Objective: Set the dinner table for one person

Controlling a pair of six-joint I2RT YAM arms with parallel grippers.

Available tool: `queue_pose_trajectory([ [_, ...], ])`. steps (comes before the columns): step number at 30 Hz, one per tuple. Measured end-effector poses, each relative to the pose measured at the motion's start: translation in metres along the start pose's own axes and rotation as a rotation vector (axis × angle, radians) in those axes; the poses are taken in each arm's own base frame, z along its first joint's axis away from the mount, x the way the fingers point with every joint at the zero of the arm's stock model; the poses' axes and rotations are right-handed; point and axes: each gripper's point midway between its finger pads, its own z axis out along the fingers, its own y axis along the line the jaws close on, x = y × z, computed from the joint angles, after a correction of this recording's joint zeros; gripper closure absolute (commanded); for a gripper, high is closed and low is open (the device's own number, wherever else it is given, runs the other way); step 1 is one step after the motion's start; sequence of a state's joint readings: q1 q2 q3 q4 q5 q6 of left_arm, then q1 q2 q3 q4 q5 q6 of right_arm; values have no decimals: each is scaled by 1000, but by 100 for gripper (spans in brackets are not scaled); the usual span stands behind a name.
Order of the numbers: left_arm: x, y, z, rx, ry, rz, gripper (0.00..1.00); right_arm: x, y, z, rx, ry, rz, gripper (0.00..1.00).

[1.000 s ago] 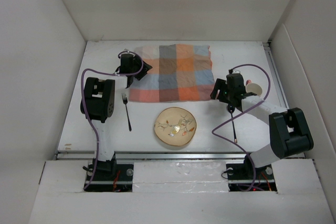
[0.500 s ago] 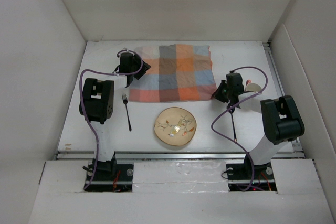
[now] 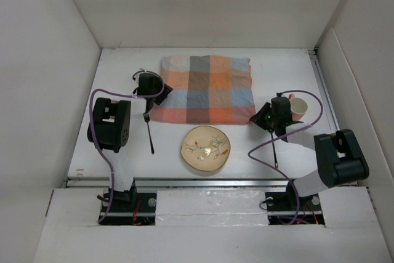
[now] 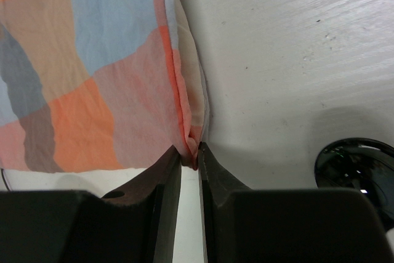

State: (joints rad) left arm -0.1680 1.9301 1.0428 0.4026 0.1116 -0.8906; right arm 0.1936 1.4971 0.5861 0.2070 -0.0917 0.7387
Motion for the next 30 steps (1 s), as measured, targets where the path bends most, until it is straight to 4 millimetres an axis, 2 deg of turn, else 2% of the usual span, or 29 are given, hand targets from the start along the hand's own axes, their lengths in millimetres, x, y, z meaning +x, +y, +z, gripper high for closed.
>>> queue_pose_trajectory([
  [1, 1, 1, -4, 1, 0, -7, 55, -1, 0, -4, -4, -9, 2, 68],
  [2, 2, 0, -8, 8, -5, -11, 55, -6, -1, -7, -3, -22, 3, 54],
  [5, 3, -3, -23, 28, -19, -20, 55, -25, 4, -16, -15, -78, -2, 36],
  [10, -1, -18, -40, 68, -45, -25, 55, -55, 25, -24, -42, -121, -96, 36],
  [12, -7, -29, -48, 93, -62, -20, 55, -54, 39, -30, -75, -118, -164, 49],
  [13, -10, -35, -55, 109, -74, -18, 55, -49, 48, -35, -99, -112, -200, 61],
  [14, -14, -44, -62, 129, -87, -13, 57, -41, 58, -40, -128, -100, -241, 85],
  [15, -14, -45, -63, 132, -89, -12, 67, -30, 70, -46, -169, -85, -283, 92],
  [16, -24, -65, -81, 183, -126, -6, 77, -17, 82, -53, -215, -69, -318, 94],
  [17, -27, -75, -93, 209, -146, 7, 87, 0, 93, -60, -264, -51, -355, 90],
  [18, -27, -85, -107, 240, -158, 16, 97, 18, 99, -65, -301, -23, -387, 82],
  [19, -25, -97, -125, 277, -173, 37, 100, 37, 102, -70, -333, 9, -416, 71],
  [20, -20, -111, -145, 324, -184, 62, 100, 53, 102, -73, -357, 42, -435, 48],
  [21, -14, -129, -168, 382, -188, 87, 100, 69, 98, -74, -365, 77, -453, 42],
  [24, 3, -175, -241, 574, -203, 162, 100, 102, 79, -73, -352, 160, -482, 38],
  [25, 6, -184, -261, 624, -207, 179, 95, 108, 75, -71, -343, 176, -485, 38],
  [27, 5, -190, -300, 702, -231, 212, 86, 116, 72, -66, -333, 197, -489, 38],
  [28, 4, -189, -315, 722, -239, 232, 78, 118, 71, -63, -330, 203, -488, 39],
  [30, 6, -184, -339, 744, -248, 281, 70, 122, 69, -57, -329, 207, -482, 41],
])
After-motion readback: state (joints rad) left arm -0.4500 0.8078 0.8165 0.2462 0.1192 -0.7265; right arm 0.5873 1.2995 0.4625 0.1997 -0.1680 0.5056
